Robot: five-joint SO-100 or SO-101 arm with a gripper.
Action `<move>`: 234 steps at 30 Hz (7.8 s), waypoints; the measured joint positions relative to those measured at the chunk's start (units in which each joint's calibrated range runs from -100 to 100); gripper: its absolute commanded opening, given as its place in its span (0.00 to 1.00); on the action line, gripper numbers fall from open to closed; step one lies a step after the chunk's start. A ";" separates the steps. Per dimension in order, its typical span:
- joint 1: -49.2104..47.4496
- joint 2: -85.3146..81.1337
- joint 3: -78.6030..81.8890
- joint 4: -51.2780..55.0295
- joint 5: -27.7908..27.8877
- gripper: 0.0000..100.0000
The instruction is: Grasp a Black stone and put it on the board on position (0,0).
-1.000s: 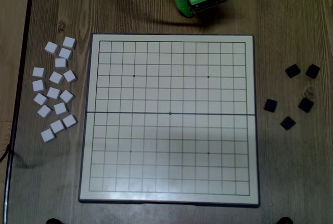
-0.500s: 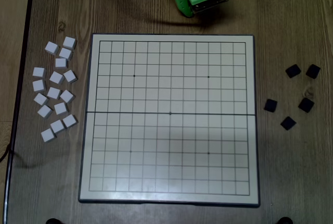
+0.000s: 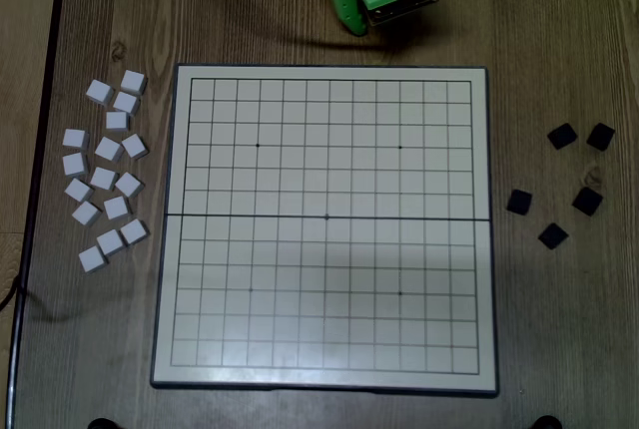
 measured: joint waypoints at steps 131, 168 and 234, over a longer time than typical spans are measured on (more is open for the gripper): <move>-30.84 112.51 -95.49 -4.60 -40.98 0.06; -29.87 116.44 -96.56 -6.03 -46.25 0.11; -29.33 120.64 -103.08 -0.79 -49.57 0.12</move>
